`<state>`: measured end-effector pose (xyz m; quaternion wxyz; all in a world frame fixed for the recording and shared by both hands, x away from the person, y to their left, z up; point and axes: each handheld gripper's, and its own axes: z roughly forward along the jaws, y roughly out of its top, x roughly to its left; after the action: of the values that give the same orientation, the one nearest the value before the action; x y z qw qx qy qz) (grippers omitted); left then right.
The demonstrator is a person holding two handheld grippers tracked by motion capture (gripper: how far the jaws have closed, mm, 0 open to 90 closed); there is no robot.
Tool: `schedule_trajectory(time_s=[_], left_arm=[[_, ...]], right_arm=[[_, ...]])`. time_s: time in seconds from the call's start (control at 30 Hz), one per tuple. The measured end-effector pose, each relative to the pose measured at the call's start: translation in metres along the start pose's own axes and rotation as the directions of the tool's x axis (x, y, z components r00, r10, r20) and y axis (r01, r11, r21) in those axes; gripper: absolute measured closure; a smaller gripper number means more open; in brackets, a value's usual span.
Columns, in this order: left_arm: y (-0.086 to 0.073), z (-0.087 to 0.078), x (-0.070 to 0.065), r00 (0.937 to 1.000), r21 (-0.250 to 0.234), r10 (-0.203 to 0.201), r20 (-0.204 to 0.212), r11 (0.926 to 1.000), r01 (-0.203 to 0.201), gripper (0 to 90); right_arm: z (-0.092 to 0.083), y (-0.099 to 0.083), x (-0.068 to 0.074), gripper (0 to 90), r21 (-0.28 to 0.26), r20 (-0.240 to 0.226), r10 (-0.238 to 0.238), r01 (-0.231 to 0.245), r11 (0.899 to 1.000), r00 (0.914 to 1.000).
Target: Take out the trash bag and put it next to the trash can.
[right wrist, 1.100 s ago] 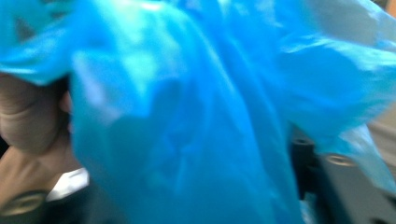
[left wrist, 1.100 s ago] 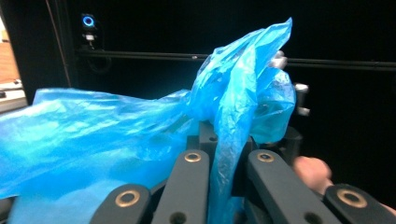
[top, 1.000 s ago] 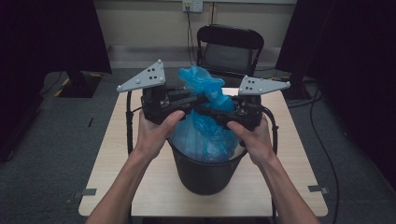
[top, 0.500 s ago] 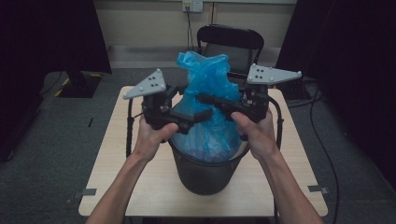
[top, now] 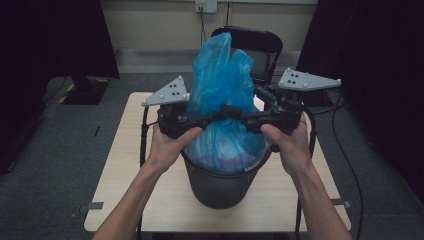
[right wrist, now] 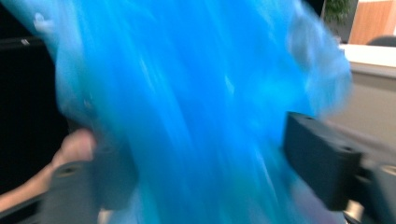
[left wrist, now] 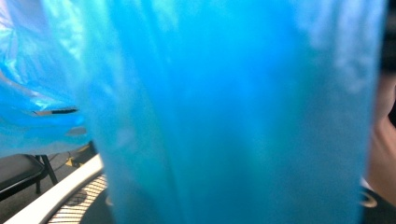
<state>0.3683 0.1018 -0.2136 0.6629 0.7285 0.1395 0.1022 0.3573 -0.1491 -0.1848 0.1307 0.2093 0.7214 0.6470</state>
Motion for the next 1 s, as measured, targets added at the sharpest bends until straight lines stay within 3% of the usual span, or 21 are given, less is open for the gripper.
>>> schedule_trajectory(time_s=[0.1, 0.13, 0.27, 0.47, 0.53, 0.57, 0.63, 0.67, 0.73, 0.83, 1.0], left_arm=[[0.004, -0.002, 0.003, 0.9998, -0.023, -0.014, 0.013, 0.9996, 0.014, 84.4], [0.007, -0.003, 0.003, 0.9995, -0.033, -0.016, 0.027, 0.9993, 0.017, 84.4], [0.019, -0.001, -0.002, 0.9988, -0.034, 0.009, 0.048, 0.9994, -0.008, 84.3], [0.017, 0.005, 0.000, 0.9950, -0.050, -0.012, 0.099, 0.9986, 0.017, 84.9], [0.014, 0.008, 0.000, 0.9948, -0.040, -0.014, 0.101, 0.9990, 0.018, 84.9], [0.011, 0.009, 0.003, 0.9947, -0.044, -0.022, 0.100, 0.9987, 0.026, 84.8], [0.011, 0.009, 0.004, 0.9956, -0.041, -0.025, 0.090, 0.9988, 0.029, 83.8], [0.011, 0.010, 0.004, 0.9966, -0.036, -0.024, 0.079, 0.9990, 0.027, 83.8], [0.010, 0.011, 0.005, 0.9970, -0.031, -0.035, 0.069, 0.9989, 0.037, 80.1], [0.012, 0.009, 0.006, 0.9972, -0.048, -0.039, 0.064, 0.9980, 0.042, 68.6], [0.017, 0.004, 0.004, 0.9993, -0.066, -0.036, 0.010, 0.9971, 0.037, 45.9]], right_arm=[[0.001, -0.007, -0.005, 15.8, 0.017, -0.021, 0.012, -0.012, 1.000, 0.9997], [0.006, -0.012, -0.008, 14.9, 0.049, -0.050, 0.023, -0.020, 0.999, 0.9985], [0.020, -0.019, -0.011, 14.7, 0.083, -0.093, 0.030, -0.023, 0.996, 0.9952], [0.031, -0.023, -0.012, 17.6, 0.085, -0.131, 0.028, -0.017, 0.996, 0.9910], [0.035, -0.024, -0.011, 28.0, 0.092, -0.121, -0.006, 0.018, 0.996, 0.9927], [0.036, -0.026, -0.014, 44.0, 0.094, -0.126, -0.002, 0.014, 0.995, 0.9920], [0.036, -0.029, -0.016, 57.3, 0.083, -0.140, -0.001, 0.013, 0.996, 0.9902], [0.036, -0.029, -0.016, 57.3, 0.083, -0.140, -0.001, 0.013, 0.996, 0.9902], [0.037, -0.032, -0.018, 68.5, 0.080, -0.136, -0.010, 0.022, 0.997, 0.9906], [0.037, -0.033, -0.021, 79.4, 0.069, -0.138, 0.003, 0.006, 0.998, 0.9904], [0.035, -0.030, -0.027, 83.0, 0.046, -0.110, 0.015, -0.010, 0.999, 0.9938]])
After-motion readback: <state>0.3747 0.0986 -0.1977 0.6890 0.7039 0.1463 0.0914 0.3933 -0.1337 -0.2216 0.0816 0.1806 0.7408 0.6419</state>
